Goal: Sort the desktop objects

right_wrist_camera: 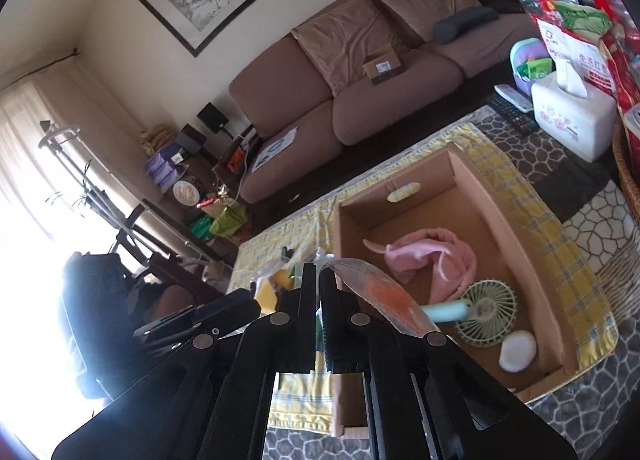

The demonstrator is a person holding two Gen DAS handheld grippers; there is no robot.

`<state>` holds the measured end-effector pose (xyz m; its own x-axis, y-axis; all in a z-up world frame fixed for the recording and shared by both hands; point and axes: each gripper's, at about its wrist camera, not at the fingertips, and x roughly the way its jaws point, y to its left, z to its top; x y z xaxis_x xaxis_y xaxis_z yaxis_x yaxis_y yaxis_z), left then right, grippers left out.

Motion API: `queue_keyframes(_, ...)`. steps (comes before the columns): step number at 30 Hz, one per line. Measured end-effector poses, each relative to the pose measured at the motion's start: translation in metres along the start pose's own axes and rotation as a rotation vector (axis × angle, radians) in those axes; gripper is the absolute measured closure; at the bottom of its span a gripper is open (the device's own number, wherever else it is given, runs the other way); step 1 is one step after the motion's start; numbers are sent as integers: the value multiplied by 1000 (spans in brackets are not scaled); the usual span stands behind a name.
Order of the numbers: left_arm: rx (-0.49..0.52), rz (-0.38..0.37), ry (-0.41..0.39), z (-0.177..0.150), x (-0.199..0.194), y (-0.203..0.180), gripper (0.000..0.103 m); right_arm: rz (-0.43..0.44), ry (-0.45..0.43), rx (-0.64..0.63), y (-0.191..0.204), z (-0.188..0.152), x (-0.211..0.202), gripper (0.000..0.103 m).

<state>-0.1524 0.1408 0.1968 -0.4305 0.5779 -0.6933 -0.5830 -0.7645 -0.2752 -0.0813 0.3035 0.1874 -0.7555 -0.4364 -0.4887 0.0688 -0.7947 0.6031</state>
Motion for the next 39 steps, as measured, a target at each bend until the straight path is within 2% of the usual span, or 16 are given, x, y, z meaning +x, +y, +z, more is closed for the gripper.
queue_keyframes(7, 16, 91, 46, 19, 71, -5, 72, -37, 18, 61, -58, 15, 36, 100)
queue_keyframes(9, -9, 115, 55, 25, 84, 4, 53, -59, 16, 47, -64, 24, 53, 100)
queue_keyframes(10, -20, 118, 62, 26, 88, 10, 39, -74, 15, 38, -66, 28, 61, 99)
queue_keyframes(11, -29, 115, 59, 26, 89, 15, 34, -90, 13, 30, -69, 31, 70, 98)
queue_keyframes(13, -26, 122, 50, 25, 85, 21, 33, -98, 33, 44, -75, 33, 87, 97)
queue_keyframes(14, -15, 128, 46, 24, 81, 23, 30, -106, 63, 57, -78, 32, 95, 87)
queue_keyframes(15, -2, 129, 46, 22, 77, 24, 28, -133, 86, 63, -79, 30, 100, 76)
queue_keyframes(17, 6, 131, 40, 18, 64, 29, 28, -147, 86, 51, -78, 23, 101, 65)
queue_keyframes(21, -25, 121, 8, 6, 27, 44, 24, -129, 89, 62, -72, 15, 86, 63)
queue_keyframes(25, -48, 128, -17, -10, -15, 64, 6, -122, 72, 38, -50, 14, 63, 59)
queue_keyframes(26, -50, 137, -21, -15, -26, 70, 0, -114, 70, 31, -42, 14, 58, 55)
queue_keyframes(29, -72, 163, -42, -33, -62, 90, 0, -81, 71, -15, -11, 6, 49, 40)
queue_keyframes(32, -76, 193, -68, -57, -98, 110, 0, -55, 94, -81, 24, -10, 50, 13)
queue_keyframes(35, -80, 252, -72, -82, -128, 130, 0, -41, 138, -147, 57, -32, 60, 11)
queue_keyframes(38, -122, 273, -68, -107, -150, 154, 0, -25, 139, -206, 82, -56, 70, 10)
queue_keyframes(39, -132, 280, -68, -116, -156, 161, 0, -12, 143, -218, 90, -63, 74, 5)
